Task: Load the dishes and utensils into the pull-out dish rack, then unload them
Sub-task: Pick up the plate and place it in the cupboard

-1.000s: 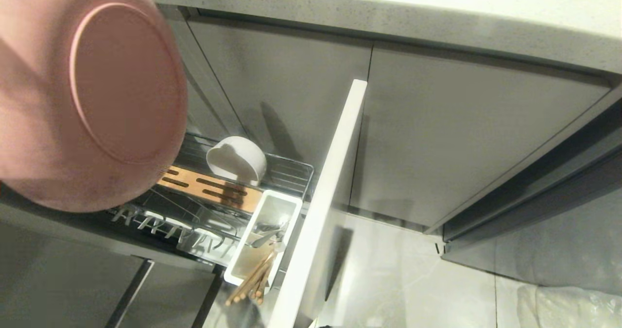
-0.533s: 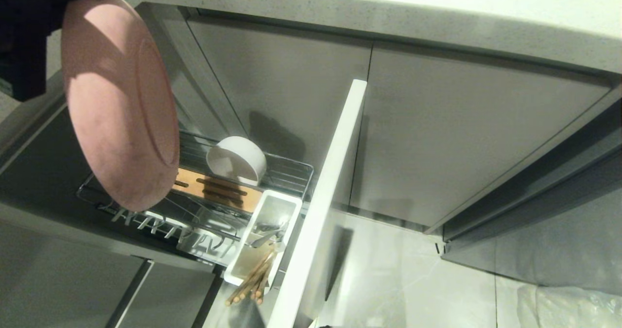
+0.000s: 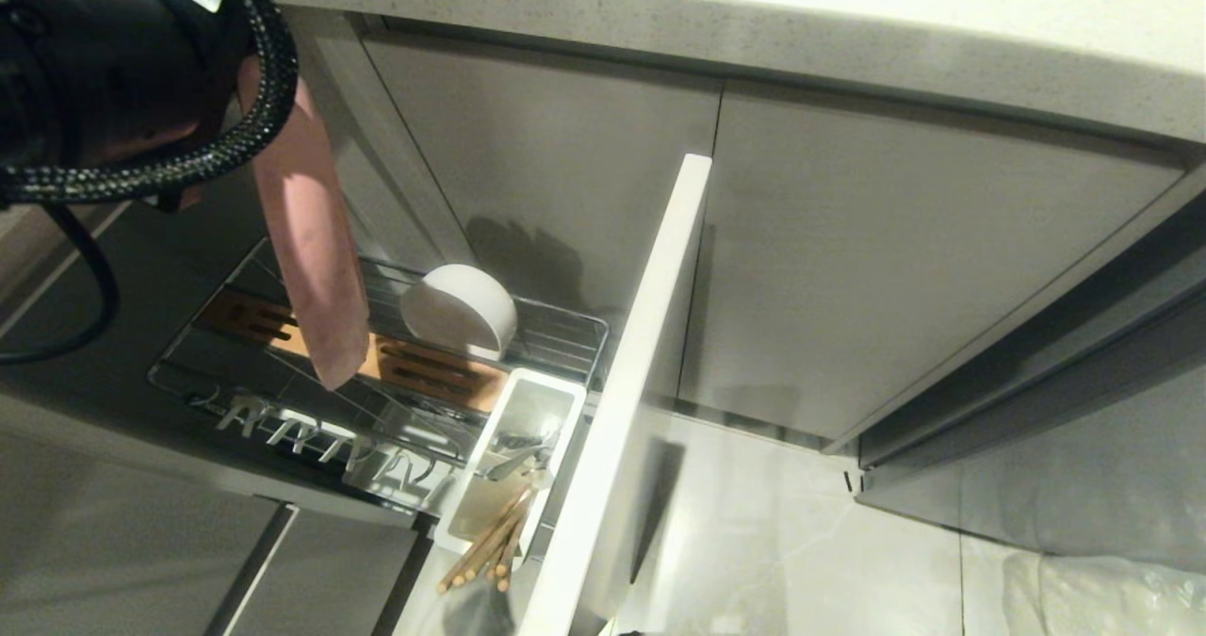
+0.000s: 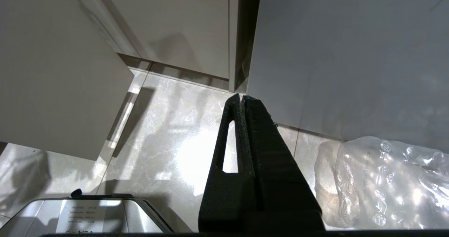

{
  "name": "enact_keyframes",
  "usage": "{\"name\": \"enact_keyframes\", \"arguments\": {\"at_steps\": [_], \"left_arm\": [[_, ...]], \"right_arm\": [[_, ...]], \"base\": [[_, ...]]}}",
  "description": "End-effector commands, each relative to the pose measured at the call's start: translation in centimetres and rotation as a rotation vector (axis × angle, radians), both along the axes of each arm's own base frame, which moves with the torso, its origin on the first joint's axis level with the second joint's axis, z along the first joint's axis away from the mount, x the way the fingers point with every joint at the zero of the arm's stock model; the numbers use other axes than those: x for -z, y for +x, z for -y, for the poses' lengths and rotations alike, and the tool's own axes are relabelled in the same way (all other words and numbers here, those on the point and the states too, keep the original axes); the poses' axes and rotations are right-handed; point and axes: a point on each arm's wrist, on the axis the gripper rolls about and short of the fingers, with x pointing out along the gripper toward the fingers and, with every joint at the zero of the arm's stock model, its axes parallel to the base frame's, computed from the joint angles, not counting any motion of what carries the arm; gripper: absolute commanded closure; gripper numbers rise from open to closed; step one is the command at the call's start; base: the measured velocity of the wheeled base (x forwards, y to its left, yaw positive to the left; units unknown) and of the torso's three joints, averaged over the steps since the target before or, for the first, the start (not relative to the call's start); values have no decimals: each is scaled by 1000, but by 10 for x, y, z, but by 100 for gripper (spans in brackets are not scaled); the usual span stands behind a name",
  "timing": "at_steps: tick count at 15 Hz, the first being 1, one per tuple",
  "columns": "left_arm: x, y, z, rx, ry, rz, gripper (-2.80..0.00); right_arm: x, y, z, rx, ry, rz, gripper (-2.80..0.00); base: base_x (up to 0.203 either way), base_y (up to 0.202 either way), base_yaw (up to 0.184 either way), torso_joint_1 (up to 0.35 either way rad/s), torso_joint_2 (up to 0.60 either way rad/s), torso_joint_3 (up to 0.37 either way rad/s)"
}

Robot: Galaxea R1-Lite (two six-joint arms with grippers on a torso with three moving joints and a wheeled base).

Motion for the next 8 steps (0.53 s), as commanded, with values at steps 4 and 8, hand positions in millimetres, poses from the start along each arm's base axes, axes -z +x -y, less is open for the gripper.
{"name": "enact_keyframes", "arguments": {"at_steps": [4, 8], "left_arm": [[8, 9, -1, -81, -39, -15, 0], [37, 15, 6, -99, -47, -61, 0]], "right_arm": [[0, 0, 0, 0, 0, -1, 0], [0, 0, 0, 0, 0, -1, 0]], "base": [[0, 0, 0, 0, 0, 0], [0, 0, 0, 0, 0, 0]]}}
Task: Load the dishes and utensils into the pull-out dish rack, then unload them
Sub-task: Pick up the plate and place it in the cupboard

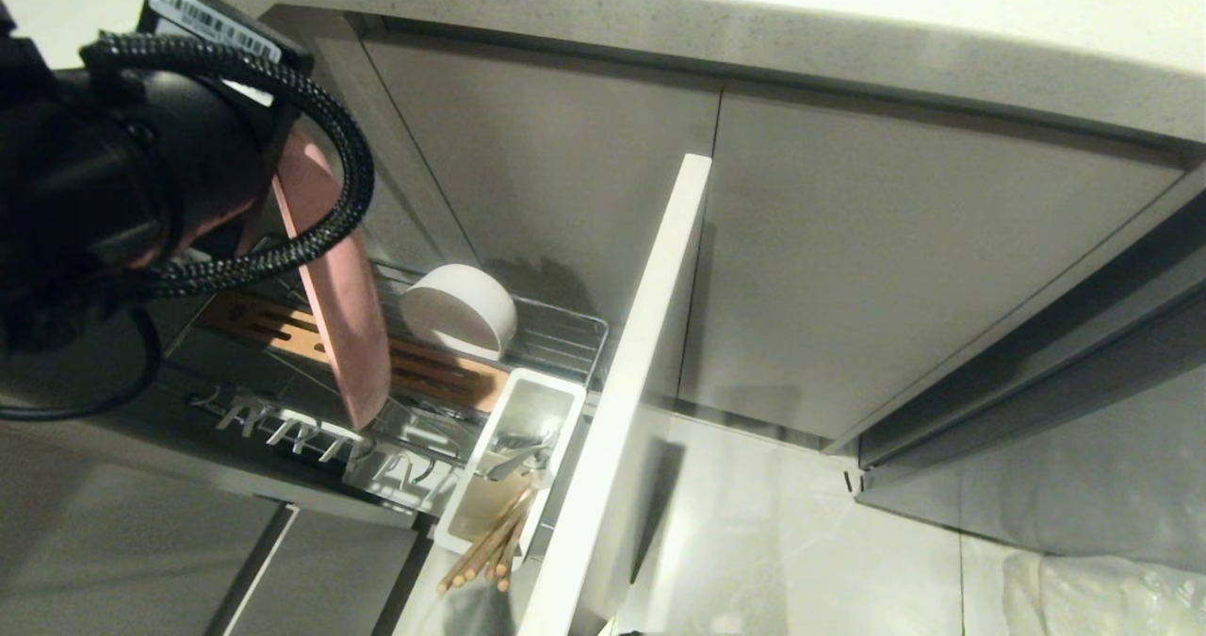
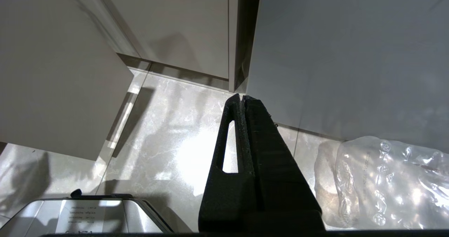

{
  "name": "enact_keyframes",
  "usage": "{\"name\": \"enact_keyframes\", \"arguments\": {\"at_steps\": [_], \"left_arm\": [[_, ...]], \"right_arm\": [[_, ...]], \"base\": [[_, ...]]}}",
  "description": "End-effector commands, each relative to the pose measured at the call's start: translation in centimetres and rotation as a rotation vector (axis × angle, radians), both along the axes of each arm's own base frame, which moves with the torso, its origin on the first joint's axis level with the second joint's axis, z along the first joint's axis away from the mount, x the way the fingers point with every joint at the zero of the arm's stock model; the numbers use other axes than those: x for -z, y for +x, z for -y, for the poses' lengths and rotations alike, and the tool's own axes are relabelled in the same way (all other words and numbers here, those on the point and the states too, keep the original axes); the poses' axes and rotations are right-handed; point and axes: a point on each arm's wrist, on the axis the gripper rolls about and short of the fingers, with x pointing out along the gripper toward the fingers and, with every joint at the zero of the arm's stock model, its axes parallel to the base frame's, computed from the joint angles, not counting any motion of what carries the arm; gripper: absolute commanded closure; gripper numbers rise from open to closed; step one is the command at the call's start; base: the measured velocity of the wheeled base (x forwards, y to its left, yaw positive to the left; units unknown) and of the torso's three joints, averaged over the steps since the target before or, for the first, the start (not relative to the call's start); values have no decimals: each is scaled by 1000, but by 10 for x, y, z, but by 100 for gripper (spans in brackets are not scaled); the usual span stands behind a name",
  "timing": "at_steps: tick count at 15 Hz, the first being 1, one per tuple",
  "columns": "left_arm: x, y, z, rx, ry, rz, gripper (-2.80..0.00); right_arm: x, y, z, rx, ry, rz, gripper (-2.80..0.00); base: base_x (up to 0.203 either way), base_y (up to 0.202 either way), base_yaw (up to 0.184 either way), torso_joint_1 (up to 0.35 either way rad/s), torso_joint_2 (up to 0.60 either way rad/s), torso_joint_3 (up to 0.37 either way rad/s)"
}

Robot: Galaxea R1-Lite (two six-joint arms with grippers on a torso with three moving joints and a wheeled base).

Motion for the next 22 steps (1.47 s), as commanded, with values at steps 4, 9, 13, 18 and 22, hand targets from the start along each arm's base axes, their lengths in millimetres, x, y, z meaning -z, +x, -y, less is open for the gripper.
{"name": "enact_keyframes", "arguments": {"at_steps": [4, 9, 13, 18, 22], "left_arm": [[22, 3, 5, 0, -35, 1, 0], [49, 1, 9, 19, -39, 7, 0], [53, 3, 13, -60, -30, -7, 0], [60, 9, 18, -127, -45, -5, 0], [72, 14, 12, -153, -71, 13, 0]], "right_arm": [[0, 0, 0, 0, 0, 0, 0], [0, 0, 0, 0, 0, 0, 0], [0, 0, 0, 0, 0, 0, 0], [0, 0, 0, 0, 0, 0, 0], [0, 0, 0, 0, 0, 0, 0]], "base": [[0, 0, 0, 0, 0, 0], [0, 0, 0, 0, 0, 0], [0, 0, 0, 0, 0, 0], [0, 0, 0, 0, 0, 0], [0, 0, 0, 0, 0, 0]]}}
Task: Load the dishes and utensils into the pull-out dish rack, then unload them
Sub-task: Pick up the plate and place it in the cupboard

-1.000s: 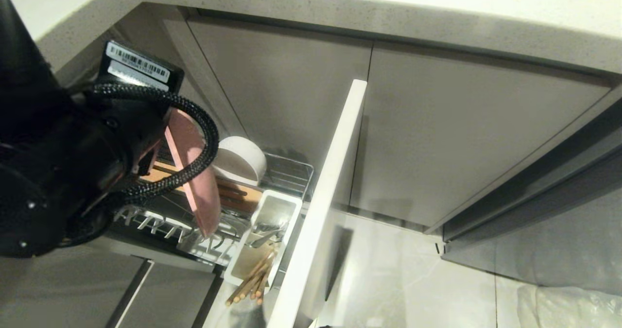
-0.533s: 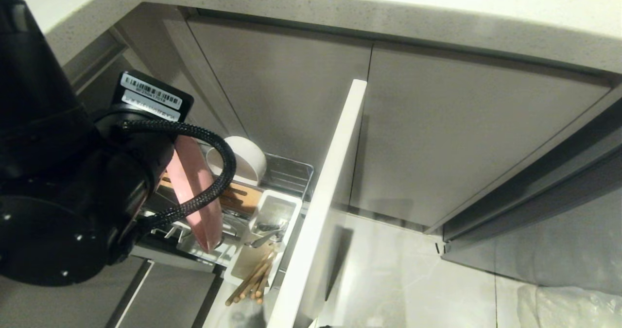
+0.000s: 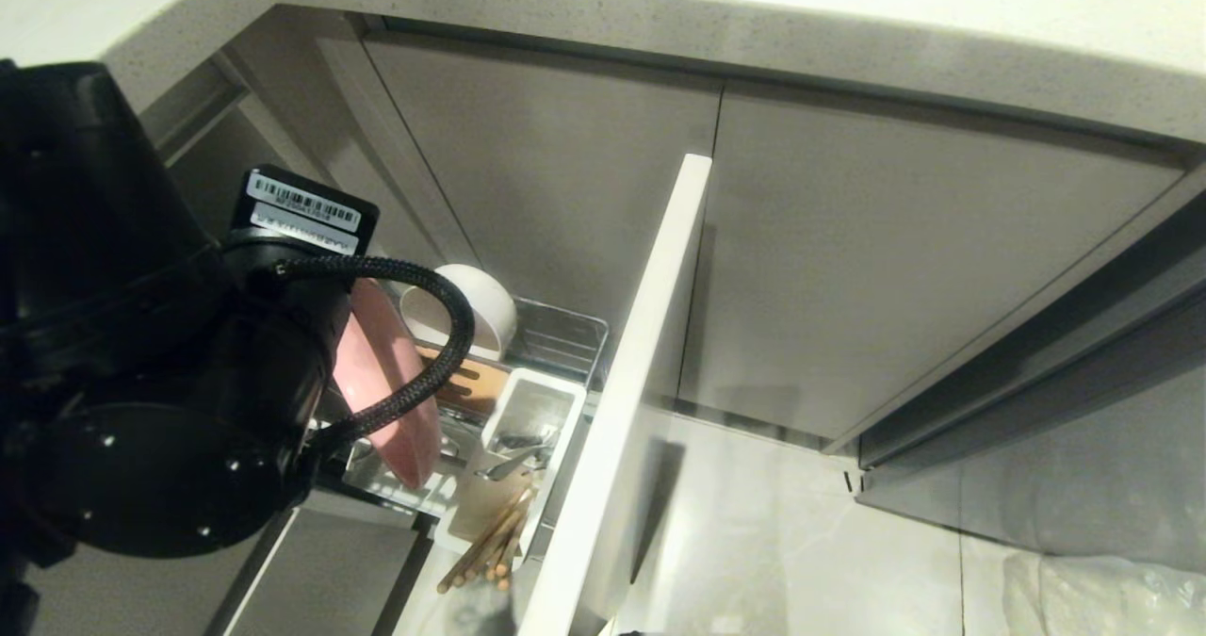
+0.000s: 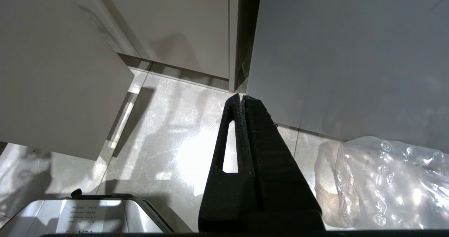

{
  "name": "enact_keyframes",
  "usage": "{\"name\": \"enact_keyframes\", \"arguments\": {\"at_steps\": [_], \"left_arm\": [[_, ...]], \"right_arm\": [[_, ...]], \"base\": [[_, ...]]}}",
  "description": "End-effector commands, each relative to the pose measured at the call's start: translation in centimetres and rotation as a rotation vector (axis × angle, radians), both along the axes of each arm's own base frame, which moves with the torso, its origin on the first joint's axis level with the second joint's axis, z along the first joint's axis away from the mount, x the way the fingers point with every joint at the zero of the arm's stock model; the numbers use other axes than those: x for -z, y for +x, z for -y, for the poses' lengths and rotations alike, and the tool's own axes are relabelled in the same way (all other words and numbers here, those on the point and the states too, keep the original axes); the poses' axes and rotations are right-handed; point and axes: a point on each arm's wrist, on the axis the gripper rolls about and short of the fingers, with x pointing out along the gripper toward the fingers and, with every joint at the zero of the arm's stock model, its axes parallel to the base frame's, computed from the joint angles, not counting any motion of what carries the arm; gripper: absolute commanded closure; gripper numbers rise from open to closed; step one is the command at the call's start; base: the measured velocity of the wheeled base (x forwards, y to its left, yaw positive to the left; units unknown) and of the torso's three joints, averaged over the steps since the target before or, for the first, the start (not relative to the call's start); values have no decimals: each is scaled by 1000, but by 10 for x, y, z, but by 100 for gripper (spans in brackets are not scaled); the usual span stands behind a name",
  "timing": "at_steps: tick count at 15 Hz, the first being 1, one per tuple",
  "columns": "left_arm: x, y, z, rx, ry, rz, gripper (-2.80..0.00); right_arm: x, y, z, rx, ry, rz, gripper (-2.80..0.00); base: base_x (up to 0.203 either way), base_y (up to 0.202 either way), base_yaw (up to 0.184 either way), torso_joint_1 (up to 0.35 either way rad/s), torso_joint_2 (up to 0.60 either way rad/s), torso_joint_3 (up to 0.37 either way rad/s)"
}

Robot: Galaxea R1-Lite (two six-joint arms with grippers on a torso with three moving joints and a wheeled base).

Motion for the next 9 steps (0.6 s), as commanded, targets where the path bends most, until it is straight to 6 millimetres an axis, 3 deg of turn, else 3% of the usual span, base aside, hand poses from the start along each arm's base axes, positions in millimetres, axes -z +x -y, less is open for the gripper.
{"name": "enact_keyframes", "arguments": {"at_steps": [1, 5, 9], "left_arm": [[9, 3, -2, -17, -3, 1, 0], [17, 2, -4, 16, -47, 45, 0], [12, 2, -6, 65, -89, 106, 0]], "right_arm": [[0, 0, 0, 0, 0, 0, 0], [0, 0, 0, 0, 0, 0, 0], [0, 0, 0, 0, 0, 0, 0]], "base": [[0, 0, 0, 0, 0, 0], [0, 0, 0, 0, 0, 0], [0, 0, 0, 0, 0, 0]]}}
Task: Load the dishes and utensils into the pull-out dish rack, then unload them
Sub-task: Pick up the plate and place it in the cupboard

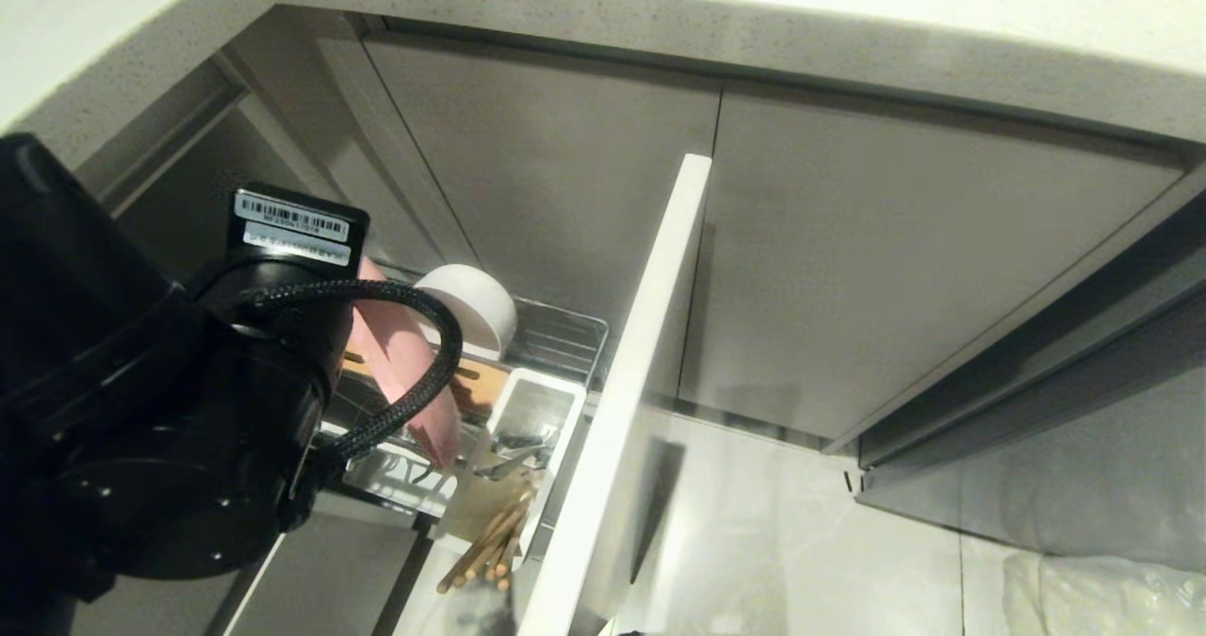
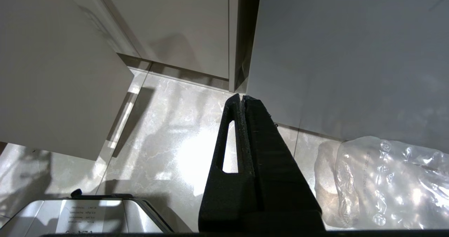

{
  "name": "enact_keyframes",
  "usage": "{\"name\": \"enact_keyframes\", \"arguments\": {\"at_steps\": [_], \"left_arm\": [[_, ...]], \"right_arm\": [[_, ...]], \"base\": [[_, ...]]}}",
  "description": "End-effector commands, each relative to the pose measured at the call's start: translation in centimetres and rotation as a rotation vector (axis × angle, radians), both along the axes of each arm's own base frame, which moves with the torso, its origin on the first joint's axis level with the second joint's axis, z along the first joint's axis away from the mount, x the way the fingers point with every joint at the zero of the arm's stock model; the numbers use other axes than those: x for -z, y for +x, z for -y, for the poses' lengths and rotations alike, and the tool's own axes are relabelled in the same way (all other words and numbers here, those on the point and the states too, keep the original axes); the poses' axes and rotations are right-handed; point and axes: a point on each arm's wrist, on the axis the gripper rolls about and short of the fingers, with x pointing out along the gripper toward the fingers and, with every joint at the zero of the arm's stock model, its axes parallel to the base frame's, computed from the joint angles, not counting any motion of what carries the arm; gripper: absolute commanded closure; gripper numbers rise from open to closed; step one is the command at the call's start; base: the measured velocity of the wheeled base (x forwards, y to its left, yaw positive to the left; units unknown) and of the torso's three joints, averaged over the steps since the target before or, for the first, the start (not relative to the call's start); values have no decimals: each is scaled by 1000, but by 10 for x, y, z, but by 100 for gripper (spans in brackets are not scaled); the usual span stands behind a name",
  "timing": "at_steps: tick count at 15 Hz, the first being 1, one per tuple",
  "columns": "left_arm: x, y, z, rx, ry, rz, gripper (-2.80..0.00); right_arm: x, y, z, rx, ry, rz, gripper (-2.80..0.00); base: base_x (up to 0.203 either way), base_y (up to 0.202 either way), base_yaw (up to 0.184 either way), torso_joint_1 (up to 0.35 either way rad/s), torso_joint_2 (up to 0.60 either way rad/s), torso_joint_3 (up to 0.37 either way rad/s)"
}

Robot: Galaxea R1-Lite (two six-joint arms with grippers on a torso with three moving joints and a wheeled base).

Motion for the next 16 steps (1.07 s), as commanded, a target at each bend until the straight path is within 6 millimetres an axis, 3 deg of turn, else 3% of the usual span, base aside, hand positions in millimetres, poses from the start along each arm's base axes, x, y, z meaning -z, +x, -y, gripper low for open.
{"name": "enact_keyframes", "arguments": {"at_steps": [1, 16], "left_arm": [[1, 1, 0, -10, -3, 4, 0], [15, 5, -10, -90, 55, 36, 0]], "right_arm": [[0, 0, 0, 0, 0, -1, 0], [0, 0, 0, 0, 0, -1, 0]], "base": [[0, 0, 0, 0, 0, 0], [0, 0, 0, 0, 0, 0]]}}
